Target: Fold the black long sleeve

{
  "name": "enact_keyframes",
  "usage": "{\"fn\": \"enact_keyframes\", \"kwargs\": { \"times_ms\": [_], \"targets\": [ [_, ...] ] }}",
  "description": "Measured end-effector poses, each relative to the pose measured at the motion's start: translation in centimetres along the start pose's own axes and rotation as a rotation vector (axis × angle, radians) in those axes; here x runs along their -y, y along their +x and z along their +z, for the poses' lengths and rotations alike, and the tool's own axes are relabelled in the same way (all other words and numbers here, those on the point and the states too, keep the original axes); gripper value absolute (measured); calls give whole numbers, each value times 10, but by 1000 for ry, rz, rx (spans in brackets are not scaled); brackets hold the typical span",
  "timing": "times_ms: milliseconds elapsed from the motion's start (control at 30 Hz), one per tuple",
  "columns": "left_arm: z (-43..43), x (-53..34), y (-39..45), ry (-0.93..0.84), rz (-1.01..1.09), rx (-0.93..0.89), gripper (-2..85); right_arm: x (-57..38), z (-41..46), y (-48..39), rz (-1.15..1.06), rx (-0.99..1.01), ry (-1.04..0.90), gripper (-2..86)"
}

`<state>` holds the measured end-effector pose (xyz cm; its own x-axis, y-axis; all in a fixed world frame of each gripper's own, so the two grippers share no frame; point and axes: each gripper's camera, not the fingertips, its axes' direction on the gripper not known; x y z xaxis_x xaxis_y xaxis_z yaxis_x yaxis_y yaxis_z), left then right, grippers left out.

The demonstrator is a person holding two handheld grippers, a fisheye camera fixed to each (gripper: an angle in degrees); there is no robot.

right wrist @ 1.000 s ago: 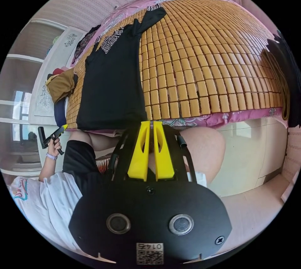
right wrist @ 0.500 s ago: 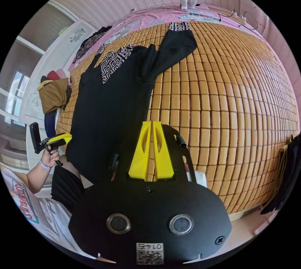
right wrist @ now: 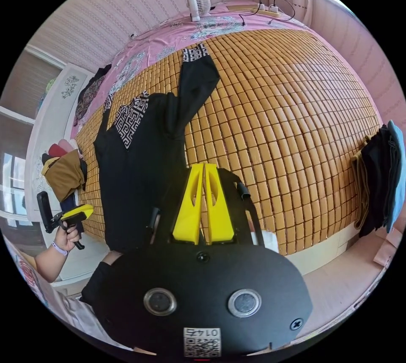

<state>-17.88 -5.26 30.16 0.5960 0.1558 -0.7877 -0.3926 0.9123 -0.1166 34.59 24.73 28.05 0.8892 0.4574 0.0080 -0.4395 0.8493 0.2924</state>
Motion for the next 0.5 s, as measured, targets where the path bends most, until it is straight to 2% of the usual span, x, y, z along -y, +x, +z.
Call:
{"fn": "enact_keyframes", "kwargs": {
  "times_ms": [200,500],
  "targets": [
    [39,88,23,42,62,39,47,61,-18,18,-91,-43,34,26],
    [127,227,47,30,104,75,65,208,46,3,-243,-82,35,73]
  ]
}}
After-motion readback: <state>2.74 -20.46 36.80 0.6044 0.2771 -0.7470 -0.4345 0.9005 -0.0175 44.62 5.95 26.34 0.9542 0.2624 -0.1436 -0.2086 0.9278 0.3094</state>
